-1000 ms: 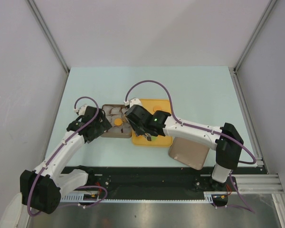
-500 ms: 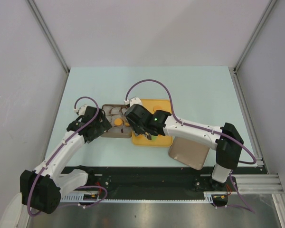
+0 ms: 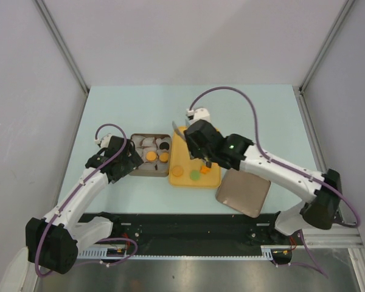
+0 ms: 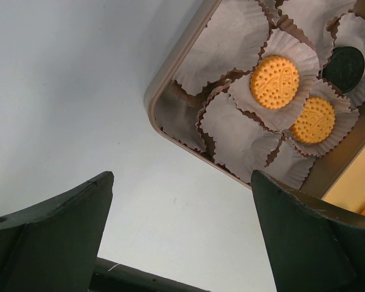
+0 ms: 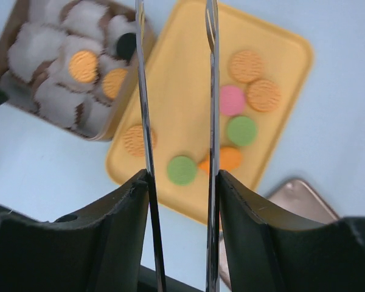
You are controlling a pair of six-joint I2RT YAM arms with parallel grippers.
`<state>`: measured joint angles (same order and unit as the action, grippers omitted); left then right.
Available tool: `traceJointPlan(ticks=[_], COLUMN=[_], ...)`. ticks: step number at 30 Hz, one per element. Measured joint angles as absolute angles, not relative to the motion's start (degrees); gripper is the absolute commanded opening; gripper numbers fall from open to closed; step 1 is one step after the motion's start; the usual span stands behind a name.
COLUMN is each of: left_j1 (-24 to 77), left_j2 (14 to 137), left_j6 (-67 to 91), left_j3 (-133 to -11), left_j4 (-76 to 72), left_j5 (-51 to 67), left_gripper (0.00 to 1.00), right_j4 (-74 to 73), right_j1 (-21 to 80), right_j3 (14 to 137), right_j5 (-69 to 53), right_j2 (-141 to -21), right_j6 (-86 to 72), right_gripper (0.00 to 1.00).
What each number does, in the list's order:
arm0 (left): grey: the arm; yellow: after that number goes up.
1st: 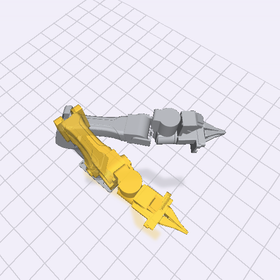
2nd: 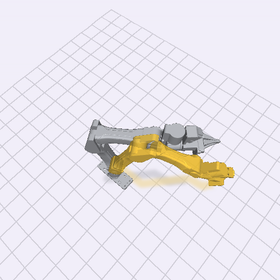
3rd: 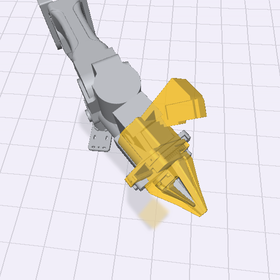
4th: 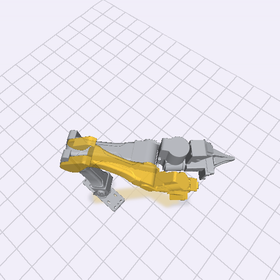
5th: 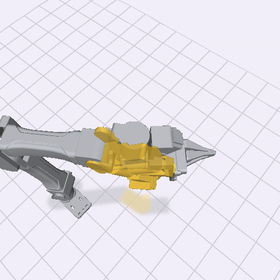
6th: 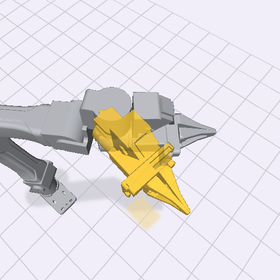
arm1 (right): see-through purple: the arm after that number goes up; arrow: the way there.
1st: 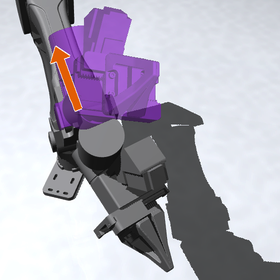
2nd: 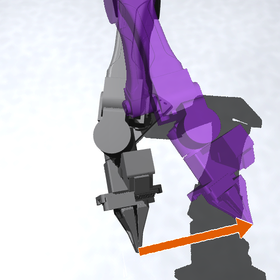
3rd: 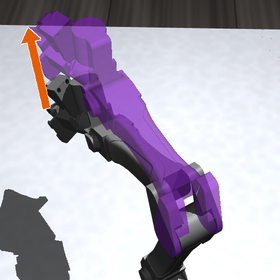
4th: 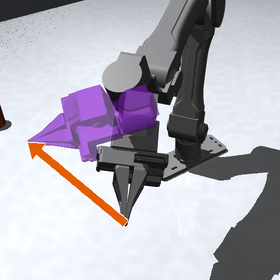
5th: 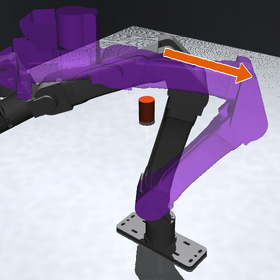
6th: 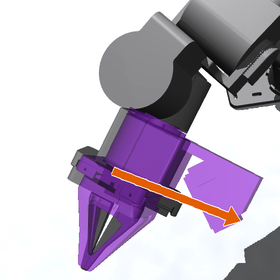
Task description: Pack the cookies
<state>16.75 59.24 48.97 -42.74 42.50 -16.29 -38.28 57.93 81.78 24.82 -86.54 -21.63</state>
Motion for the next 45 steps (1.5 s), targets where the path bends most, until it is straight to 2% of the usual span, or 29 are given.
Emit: traceJointPlan(ticks=[5,11,38,41,45], left_j1=[16.75,16.75,16.75,16.75,16.75], left_j2=[59.27,59.31,59.88,59.88,59.88], left_j6=[48.97,48.97,48.95,48.95,48.95], left_j3=[-42.74,-42.74,-42.70,-42.63,-42.50], left_j4=[42.48,42.46,42.04,42.02,42.02], left_j5=[-16.27,-16.27,-16.23,-16.23,-16.23], left_gripper=[1.00,1.00,1.00,1.00,1.00], right_j4=[-38.06,-38.79,-35.92,-35.24,-34.83], right_j1=[50.89,47.79,44.07,43.57,43.07], right_j3=[74.02,68.12,61.54,61.10,60.99], right_j5=[25.26,23.92,19.92,19.49,18.90], right_j2=[-79.24,-81.10,-84.66,-85.32,-86.15], right_j6=[-22.90,-23.64,-24.84,-24.84,-24.80], right_gripper=[0.51,0.51,0.51,0.49,0.37])
